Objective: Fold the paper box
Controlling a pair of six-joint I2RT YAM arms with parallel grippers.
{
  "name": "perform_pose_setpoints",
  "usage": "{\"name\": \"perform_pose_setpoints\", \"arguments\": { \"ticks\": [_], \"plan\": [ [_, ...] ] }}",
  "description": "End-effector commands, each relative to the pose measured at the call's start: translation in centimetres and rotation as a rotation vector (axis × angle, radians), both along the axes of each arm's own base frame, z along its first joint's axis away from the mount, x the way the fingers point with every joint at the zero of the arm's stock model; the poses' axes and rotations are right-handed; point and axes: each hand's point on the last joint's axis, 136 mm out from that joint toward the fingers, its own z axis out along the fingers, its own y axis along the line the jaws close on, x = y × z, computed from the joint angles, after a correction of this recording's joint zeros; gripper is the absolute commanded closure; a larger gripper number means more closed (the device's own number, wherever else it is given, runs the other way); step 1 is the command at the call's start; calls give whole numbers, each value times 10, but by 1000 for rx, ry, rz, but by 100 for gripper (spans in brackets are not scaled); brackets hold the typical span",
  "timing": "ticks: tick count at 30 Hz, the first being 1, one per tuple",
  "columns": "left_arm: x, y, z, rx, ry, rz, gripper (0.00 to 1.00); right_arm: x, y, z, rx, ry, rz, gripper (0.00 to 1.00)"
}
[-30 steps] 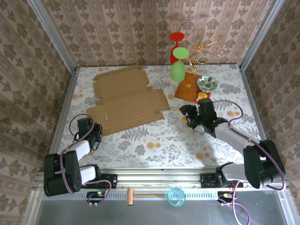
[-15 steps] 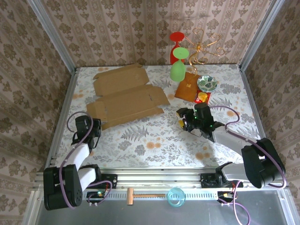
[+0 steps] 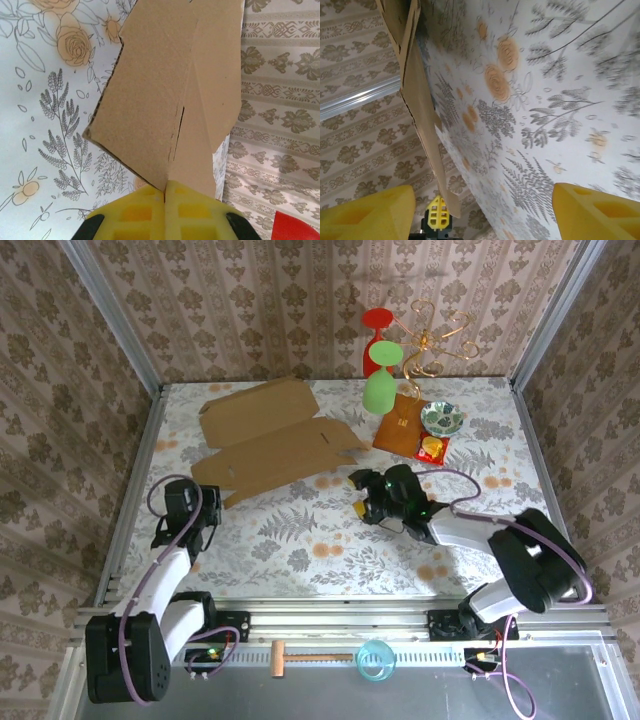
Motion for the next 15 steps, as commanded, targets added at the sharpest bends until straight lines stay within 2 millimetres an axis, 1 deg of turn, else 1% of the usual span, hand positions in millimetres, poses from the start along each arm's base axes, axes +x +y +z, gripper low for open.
{"name": "perform_pose_setpoints", "arguments": {
  "ticks": [1, 4, 6, 9, 11, 13, 15],
  "plan": [
    [1, 0, 13, -20, -15, 23, 100, 37, 27, 35, 110, -133, -57, 27],
    [-2, 0, 13, -23, -15, 24, 100, 54, 53, 51, 148, -174, -39, 29],
    [-3, -1, 13, -23, -14, 21, 100, 59, 68, 53, 153, -175, -21, 31],
    [-3, -2, 14, -27, -16, 16, 100, 60, 89, 45, 151, -160, 11, 33],
    [-3, -3, 14, -31, -14, 10, 100, 60, 96, 33, 150, -139, 14, 36],
    [-2, -4, 13, -34, -13, 5, 100, 62, 100, 26, 161, -135, -1, 40],
    [-2, -5, 13, -37, -15, 0, 100, 65, 106, 25, 168, -134, 0, 44]
  ]
}}
